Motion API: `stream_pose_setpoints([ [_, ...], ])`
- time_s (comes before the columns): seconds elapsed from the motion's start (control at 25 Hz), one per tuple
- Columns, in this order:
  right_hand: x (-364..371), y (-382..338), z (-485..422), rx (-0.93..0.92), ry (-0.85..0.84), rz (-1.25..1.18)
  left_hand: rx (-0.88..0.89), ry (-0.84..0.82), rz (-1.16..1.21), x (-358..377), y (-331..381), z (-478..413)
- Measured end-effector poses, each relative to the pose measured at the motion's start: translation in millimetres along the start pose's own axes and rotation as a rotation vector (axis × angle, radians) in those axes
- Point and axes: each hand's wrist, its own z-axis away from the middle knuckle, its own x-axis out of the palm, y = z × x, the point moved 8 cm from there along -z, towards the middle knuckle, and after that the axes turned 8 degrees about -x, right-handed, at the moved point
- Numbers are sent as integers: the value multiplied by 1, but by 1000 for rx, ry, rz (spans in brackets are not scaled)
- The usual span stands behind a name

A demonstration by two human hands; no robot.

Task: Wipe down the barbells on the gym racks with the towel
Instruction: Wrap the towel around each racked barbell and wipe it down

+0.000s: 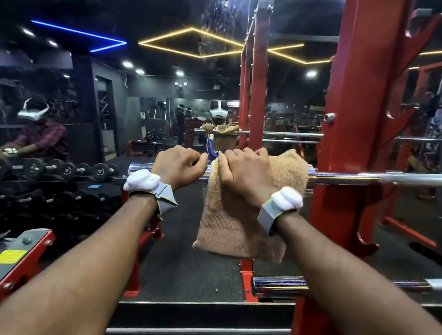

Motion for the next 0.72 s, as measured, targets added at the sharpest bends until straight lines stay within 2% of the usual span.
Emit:
stream_pose_setpoints([
  [0.08, 13, 10, -21, 22, -282, -225, -18, -17, 5, -2, -1, -2],
  [0.12, 18, 14, -28, 76, -349, -285, -19, -21, 0, -3, -1, -2],
  [0.16, 19, 12, -27, 95, -329, -245, -17, -23, -4, -4, -1, -1],
  [0.24, 4, -7, -12, 90, -62, -7, -26, -11, -8, -6, -1, 3],
  [0.32, 1, -18, 2, 89, 82, 56, -35, -9, 0, -8, 0, 3],
  [0.48, 10, -14, -21, 47, -82, -45, -37, -166, 118, -2, -9, -3],
  [0.56, 14, -18, -24, -14, -86, -48, -6, -210, 178, -2, -14, -3],
  [0.64, 15, -19, -24, -42, -95, -82, -13, -185, 196, -8, -20, -2],
  [0.72, 20, -15, -32, -14, -211, -176, -57, -130, 168, -15, -32, -2],
])
